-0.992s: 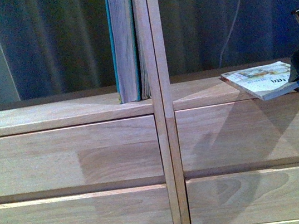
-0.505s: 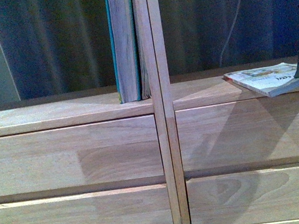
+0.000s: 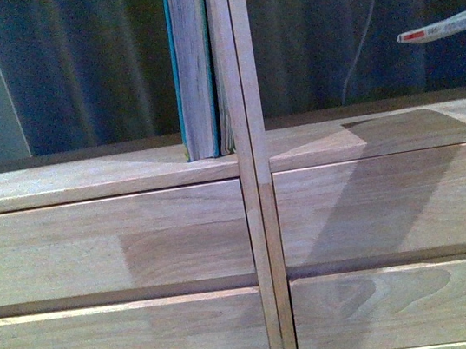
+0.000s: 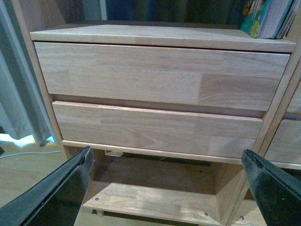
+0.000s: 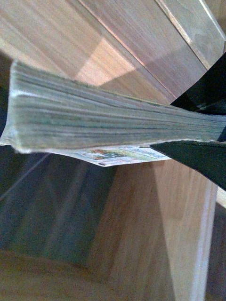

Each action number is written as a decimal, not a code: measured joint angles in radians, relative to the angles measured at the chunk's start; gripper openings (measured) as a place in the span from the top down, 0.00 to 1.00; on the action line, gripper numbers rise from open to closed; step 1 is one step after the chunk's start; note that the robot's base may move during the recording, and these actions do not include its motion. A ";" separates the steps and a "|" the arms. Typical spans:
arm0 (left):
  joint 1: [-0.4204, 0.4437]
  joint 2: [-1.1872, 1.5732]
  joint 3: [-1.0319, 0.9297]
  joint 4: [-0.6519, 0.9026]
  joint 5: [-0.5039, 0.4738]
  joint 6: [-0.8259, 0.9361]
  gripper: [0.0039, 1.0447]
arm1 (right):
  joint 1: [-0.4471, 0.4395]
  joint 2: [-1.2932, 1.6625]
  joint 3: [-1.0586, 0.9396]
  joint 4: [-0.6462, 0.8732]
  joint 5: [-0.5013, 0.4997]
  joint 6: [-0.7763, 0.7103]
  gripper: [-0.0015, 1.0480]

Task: Organize books on shelf

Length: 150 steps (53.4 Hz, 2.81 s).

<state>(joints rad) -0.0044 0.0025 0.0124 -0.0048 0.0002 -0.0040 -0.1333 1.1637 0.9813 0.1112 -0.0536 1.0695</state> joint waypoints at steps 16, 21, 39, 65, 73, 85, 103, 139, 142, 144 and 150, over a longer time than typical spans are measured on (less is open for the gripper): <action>0.000 0.000 0.000 0.000 0.000 0.000 0.07 | -0.096 -0.249 -0.018 -0.035 -0.158 -0.122 0.93; 0.000 0.000 0.000 0.000 0.000 0.000 0.07 | -0.102 -0.305 -0.018 -0.049 -0.180 -0.127 0.93; 0.000 0.000 0.000 0.000 0.000 0.000 0.07 | 0.175 -0.479 -0.039 -0.054 -0.023 -0.203 0.93; 0.201 0.245 0.194 -0.087 0.601 -0.151 0.07 | 0.279 -0.518 -0.108 -0.061 0.021 -0.261 0.93; 0.326 0.326 0.330 -0.094 0.781 -0.168 0.07 | 0.248 -0.518 -0.108 -0.061 0.001 -0.255 0.93; 0.518 0.542 0.661 0.064 1.069 -0.307 0.07 | 0.285 -0.494 -0.101 -0.052 0.025 -0.260 0.93; 0.297 0.766 0.952 0.111 1.052 -0.508 0.07 | 0.394 -0.427 -0.024 -0.020 0.086 -0.302 0.93; -0.178 1.179 1.102 0.777 0.901 -1.162 0.07 | 0.539 -0.340 0.057 0.059 0.140 -0.313 0.93; -0.197 1.203 1.102 0.793 0.872 -1.189 0.07 | 0.531 -0.335 0.066 0.064 0.135 -0.298 0.93; -0.213 1.220 1.101 0.808 0.856 -1.201 0.07 | 0.528 -0.332 0.077 0.068 0.133 -0.288 0.93; -0.245 1.255 1.101 0.880 0.828 -1.243 0.07 | 0.543 -0.323 0.101 0.072 0.136 -0.276 0.93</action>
<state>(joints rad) -0.2493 1.2575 1.1137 0.8757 0.8280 -1.2469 0.4095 0.8402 1.0824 0.1829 0.0822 0.7933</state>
